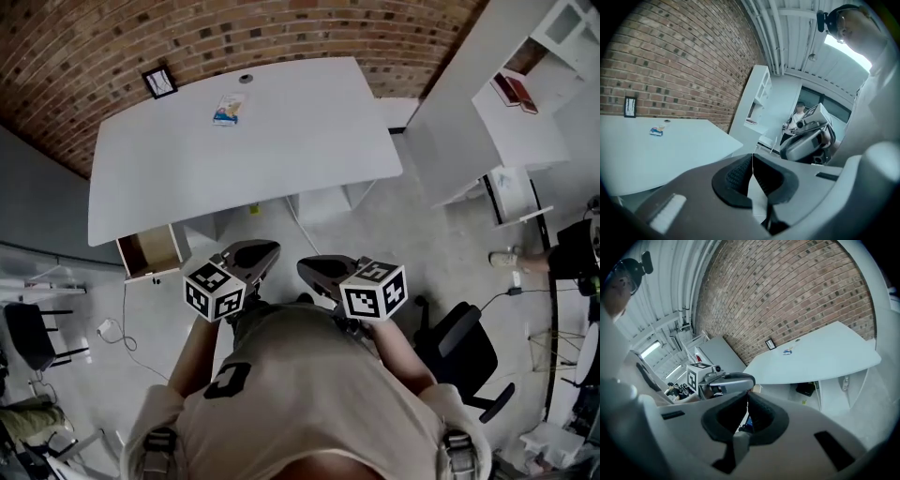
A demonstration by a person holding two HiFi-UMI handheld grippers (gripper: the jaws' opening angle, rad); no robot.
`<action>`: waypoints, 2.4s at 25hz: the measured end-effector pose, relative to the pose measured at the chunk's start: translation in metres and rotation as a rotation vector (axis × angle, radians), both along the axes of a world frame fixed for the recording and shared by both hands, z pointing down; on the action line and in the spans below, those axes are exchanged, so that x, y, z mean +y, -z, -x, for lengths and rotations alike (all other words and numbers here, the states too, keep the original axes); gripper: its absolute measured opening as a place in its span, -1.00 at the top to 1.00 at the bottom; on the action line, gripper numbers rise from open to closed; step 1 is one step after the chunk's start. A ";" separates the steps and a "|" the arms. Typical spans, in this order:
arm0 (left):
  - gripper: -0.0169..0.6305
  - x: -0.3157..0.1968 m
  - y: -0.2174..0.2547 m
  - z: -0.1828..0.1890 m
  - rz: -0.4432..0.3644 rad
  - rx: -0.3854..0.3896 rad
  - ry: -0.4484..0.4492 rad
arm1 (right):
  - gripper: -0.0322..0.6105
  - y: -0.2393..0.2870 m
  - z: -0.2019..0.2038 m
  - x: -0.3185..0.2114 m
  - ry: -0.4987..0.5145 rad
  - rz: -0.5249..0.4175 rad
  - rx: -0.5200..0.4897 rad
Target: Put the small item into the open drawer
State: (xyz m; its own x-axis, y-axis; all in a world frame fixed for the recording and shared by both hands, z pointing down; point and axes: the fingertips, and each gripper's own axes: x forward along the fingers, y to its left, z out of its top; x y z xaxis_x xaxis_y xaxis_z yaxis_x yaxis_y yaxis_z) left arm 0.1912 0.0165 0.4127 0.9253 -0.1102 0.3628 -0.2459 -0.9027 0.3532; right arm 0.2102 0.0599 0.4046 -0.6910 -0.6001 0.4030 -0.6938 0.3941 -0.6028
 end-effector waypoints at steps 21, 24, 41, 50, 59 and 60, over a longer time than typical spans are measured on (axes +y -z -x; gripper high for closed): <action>0.93 -0.042 -0.012 -0.042 0.042 -0.051 -0.001 | 0.88 -0.010 -0.047 -0.035 -0.071 0.073 -0.068; 0.93 -0.071 -0.009 -0.036 0.029 -0.039 0.018 | 0.88 -0.005 -0.043 -0.058 -0.049 0.059 -0.039; 0.93 -0.254 -0.046 0.076 0.096 -0.080 0.318 | 0.88 -0.012 0.006 -0.181 -0.055 0.112 0.035; 0.93 -0.367 -0.076 0.102 0.171 -0.020 0.502 | 0.88 -0.023 0.046 -0.232 0.063 0.153 0.153; 0.93 -0.438 -0.121 0.074 0.323 -0.025 0.641 | 0.88 -0.031 0.014 -0.281 0.107 0.185 0.101; 0.93 -0.443 -0.127 0.072 0.342 -0.032 0.660 | 0.88 -0.033 0.010 -0.284 0.116 0.188 0.085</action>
State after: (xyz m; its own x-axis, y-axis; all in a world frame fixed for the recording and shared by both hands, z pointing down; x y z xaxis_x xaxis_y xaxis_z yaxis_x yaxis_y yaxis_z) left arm 0.1192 -0.4260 0.5396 0.6942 -0.5160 0.5019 -0.7139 -0.4043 0.5718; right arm 0.2002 -0.2243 0.4378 -0.7096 -0.4273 0.5602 -0.7020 0.3606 -0.6141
